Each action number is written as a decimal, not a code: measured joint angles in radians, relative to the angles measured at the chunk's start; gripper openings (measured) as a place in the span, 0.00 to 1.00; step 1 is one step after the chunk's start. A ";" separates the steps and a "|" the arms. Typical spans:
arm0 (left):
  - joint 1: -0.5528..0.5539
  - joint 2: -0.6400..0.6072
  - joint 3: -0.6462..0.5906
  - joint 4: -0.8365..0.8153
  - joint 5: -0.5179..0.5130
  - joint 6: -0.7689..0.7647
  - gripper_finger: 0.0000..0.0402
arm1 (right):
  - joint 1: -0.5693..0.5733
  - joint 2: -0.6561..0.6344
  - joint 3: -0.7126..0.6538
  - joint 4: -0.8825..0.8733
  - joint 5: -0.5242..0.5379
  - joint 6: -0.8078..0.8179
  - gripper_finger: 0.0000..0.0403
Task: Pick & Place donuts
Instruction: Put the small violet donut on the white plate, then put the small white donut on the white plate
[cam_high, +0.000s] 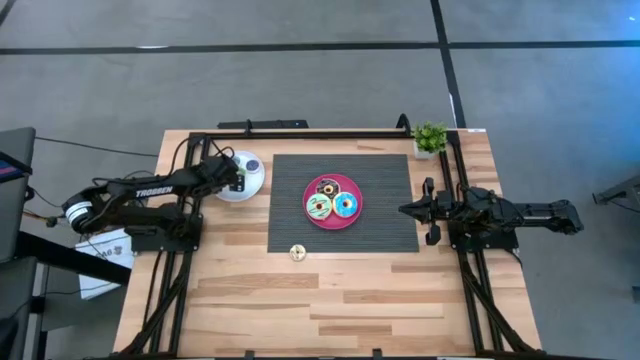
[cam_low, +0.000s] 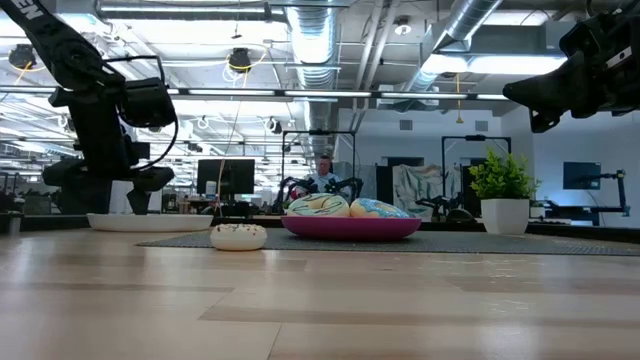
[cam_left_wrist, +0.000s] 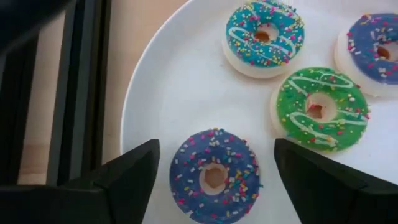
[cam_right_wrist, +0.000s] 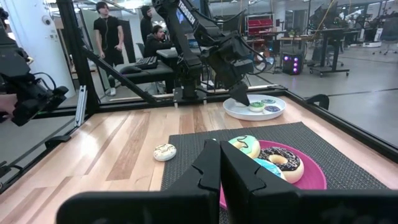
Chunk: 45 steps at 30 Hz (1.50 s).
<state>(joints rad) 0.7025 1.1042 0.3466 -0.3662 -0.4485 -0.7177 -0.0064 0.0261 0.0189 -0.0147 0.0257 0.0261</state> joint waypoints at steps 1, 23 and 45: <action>0.000 0.000 0.000 0.004 0.005 0.000 0.78 | 0.000 0.000 0.000 0.000 0.000 0.000 0.00; -0.071 -0.001 0.230 -0.208 0.089 0.105 0.80 | 0.000 0.000 0.000 0.000 0.000 0.000 0.00; -0.903 0.010 0.410 -0.130 0.097 0.118 0.80 | 0.000 0.000 0.000 0.000 0.000 0.000 0.00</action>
<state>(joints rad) -0.2010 1.1146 0.7561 -0.4961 -0.3515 -0.5998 -0.0064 0.0259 0.0191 -0.0147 0.0261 0.0262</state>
